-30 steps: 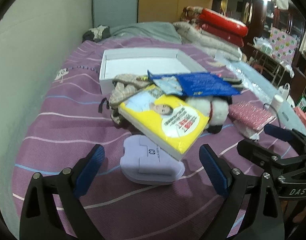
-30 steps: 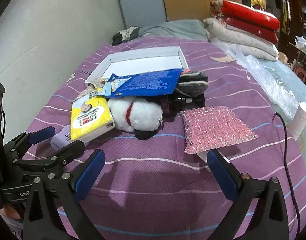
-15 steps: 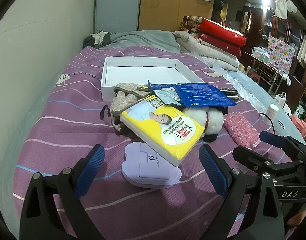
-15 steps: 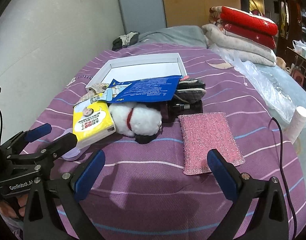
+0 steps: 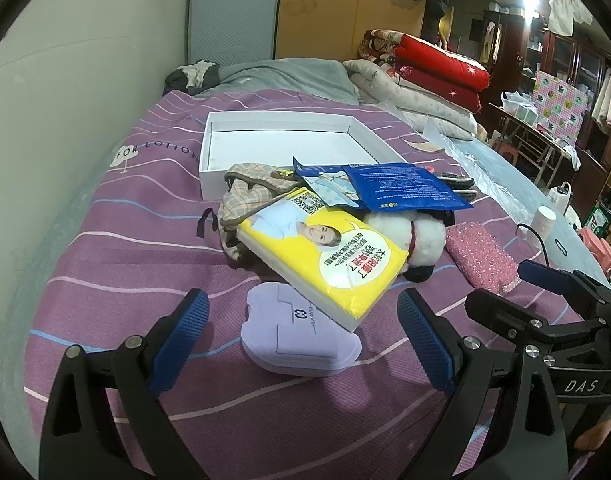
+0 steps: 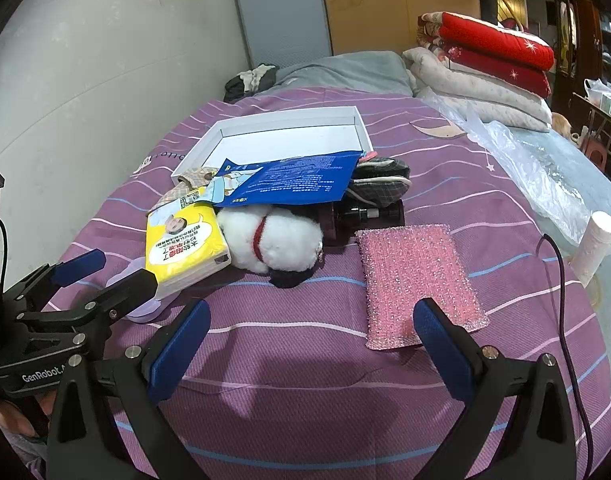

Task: Organize soft objects
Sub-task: 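Move the right gripper toward the pink glittery sponge pad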

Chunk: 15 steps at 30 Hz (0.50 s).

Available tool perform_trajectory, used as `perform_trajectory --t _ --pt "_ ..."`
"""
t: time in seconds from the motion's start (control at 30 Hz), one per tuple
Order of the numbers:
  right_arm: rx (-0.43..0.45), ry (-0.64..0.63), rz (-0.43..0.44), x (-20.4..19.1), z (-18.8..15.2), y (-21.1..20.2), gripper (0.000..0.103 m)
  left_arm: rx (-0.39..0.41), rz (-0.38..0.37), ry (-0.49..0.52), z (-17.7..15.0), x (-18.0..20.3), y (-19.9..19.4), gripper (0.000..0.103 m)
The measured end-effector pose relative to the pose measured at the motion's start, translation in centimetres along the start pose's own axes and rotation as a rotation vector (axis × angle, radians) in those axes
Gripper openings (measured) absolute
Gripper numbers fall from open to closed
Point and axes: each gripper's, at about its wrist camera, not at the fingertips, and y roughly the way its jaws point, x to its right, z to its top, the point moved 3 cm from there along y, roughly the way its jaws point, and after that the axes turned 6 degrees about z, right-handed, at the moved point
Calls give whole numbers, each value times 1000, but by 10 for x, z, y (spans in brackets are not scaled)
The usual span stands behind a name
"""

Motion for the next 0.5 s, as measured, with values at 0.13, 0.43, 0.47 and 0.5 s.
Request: perform_trajectory --t 0.13,0.43,0.47,0.5 --pt "0 0 0 0 0 0 103 0 0 -1 0 -1 0 95" --pt "-3 13 5 1 -2 2 103 -2 -1 -1 0 -1 0 95" --pt "-3 14 4 1 -2 2 103 -2 -1 -1 -1 -1 0 95" --pt "-4 15 5 1 -2 2 103 -2 0 -1 0 -1 0 95"
